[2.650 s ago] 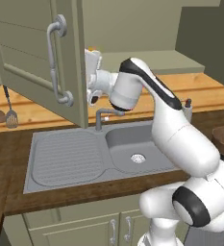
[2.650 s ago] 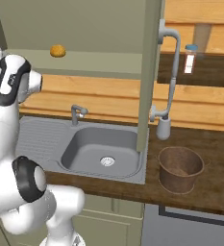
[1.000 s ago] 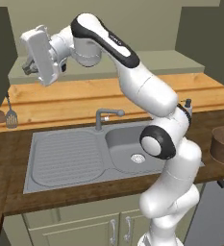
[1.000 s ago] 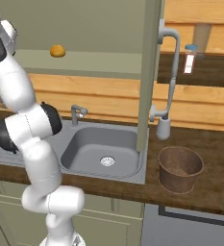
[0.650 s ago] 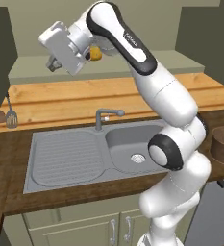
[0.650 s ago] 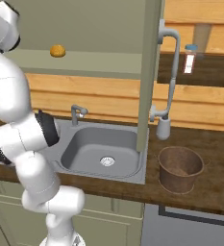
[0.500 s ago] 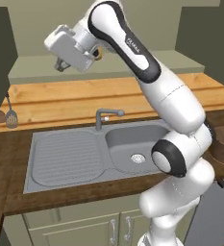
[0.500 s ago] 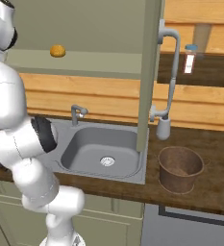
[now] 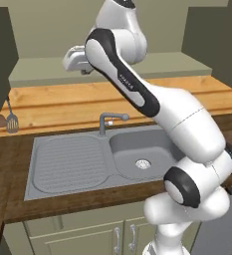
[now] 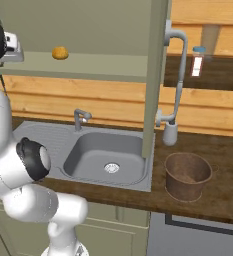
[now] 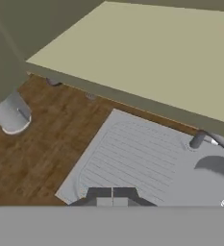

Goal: Open the cabinet, pick up the bread from the cabinet and place it in the basket. Then move the basket to the dining counter.

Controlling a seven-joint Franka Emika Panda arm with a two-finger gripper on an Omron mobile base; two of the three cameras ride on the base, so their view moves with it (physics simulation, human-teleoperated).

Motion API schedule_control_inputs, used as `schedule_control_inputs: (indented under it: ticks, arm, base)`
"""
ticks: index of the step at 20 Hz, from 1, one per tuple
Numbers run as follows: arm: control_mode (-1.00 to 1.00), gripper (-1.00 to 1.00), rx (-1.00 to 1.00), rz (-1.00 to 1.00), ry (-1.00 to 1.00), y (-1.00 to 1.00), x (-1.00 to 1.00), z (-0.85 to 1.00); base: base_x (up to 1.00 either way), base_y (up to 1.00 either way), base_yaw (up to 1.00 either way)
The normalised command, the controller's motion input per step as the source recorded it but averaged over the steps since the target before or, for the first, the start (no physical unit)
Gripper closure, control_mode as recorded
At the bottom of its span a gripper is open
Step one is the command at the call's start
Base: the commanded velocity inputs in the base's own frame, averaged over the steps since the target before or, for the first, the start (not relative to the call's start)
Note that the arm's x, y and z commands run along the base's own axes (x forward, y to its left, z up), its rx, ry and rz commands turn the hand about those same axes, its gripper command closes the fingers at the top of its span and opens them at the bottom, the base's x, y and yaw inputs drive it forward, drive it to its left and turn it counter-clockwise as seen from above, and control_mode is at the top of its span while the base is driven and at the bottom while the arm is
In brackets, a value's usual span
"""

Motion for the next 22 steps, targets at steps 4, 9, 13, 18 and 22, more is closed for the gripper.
schedule_control_inputs:
  ticks: [4,9,13,18,22]
  arm:
    - [-1.0,-1.0,-0.22,-0.28,-0.33,-0.57,0.39,-0.01]
    - [-1.0,-1.0,-0.06,-0.21,-0.24,-0.44,0.55,0.02]
    - [-1.0,-1.0,0.09,0.0,0.0,-0.44,0.32,0.4]
    - [-1.0,-1.0,0.21,0.0,0.0,-0.63,0.38,0.17]
    - [-1.0,-1.0,0.18,0.0,-0.02,-0.55,0.41,0.0]
  base:
    - [0.0,0.0,0.0]
    - [0.0,0.0,0.0]
    - [0.0,0.0,0.0]
    - [0.0,0.0,0.0]
    - [0.0,0.0,0.0]
